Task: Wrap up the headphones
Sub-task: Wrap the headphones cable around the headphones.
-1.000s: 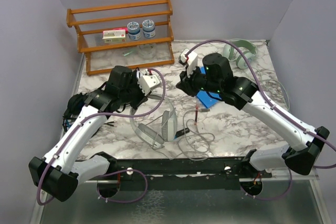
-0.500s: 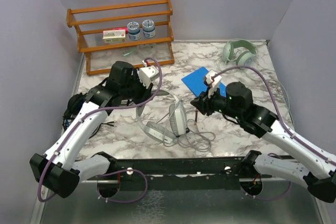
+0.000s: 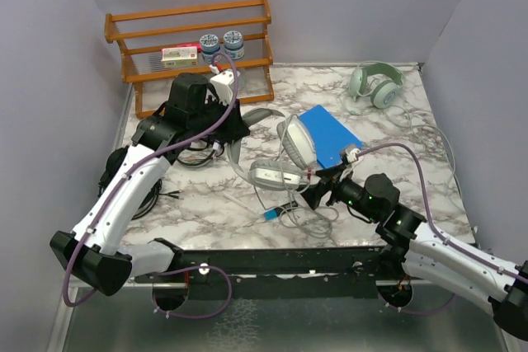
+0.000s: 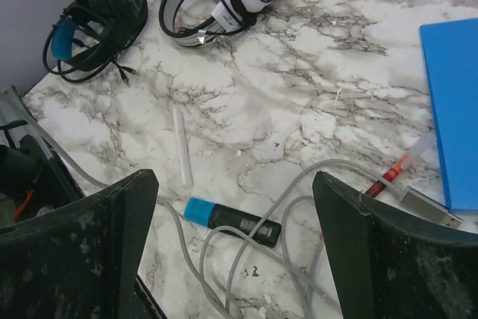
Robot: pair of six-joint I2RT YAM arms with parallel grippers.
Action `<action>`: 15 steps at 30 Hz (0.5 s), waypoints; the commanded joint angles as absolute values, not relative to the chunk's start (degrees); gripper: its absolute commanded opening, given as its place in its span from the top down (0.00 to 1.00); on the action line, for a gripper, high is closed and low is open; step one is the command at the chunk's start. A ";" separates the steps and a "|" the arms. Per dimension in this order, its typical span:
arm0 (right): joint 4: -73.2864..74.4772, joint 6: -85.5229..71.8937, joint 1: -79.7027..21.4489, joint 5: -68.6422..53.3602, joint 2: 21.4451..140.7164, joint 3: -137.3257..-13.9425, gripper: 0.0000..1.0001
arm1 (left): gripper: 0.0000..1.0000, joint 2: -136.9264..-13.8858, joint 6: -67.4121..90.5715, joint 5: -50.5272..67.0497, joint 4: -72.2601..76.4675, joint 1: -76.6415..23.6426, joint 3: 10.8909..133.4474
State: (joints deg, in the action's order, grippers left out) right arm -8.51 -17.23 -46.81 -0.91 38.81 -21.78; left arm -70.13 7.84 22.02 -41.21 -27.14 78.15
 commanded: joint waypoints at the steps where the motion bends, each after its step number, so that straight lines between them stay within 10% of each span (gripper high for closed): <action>1: -26.49 -21.22 -47.09 -5.25 36.81 -14.68 0.06 | 1.00 -68.62 17.09 23.77 -39.11 -27.25 82.09; 15: -51.69 -16.09 -47.17 -31.59 62.14 -16.10 0.01 | 1.00 -68.58 24.76 26.16 -39.20 -27.25 87.62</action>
State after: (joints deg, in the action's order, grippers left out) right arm -42.39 -18.00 -46.81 -22.83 57.89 -13.82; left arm -69.63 19.66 22.94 -41.41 -27.14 84.14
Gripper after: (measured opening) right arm 0.998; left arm 0.167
